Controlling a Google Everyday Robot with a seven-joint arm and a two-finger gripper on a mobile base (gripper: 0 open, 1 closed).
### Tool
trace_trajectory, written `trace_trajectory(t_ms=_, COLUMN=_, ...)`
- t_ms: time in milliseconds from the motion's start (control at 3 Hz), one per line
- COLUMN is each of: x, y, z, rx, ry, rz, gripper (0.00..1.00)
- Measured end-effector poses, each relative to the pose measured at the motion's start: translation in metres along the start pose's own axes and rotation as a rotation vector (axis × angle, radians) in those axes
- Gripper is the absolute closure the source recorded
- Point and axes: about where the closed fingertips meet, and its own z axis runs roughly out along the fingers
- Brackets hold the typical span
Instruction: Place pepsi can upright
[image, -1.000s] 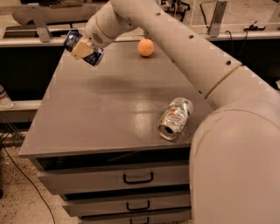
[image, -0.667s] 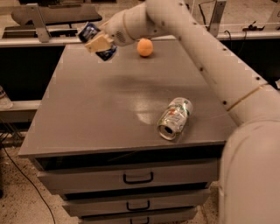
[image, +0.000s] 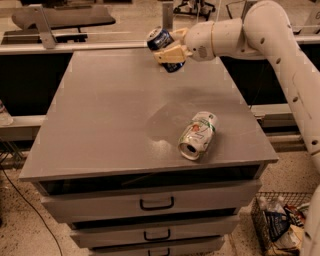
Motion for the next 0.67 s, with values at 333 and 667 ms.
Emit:
trace_trajectory(t_ms=333, x=0.028, y=0.002, z=-0.034, rx=-0.008, ry=-0.030, rz=0.028, gripper=1.00)
trace_trajectory(t_ms=667, x=0.046, y=0.003, z=-0.047, rx=-0.031, ry=-0.076, rz=0.059, gripper=1.00)
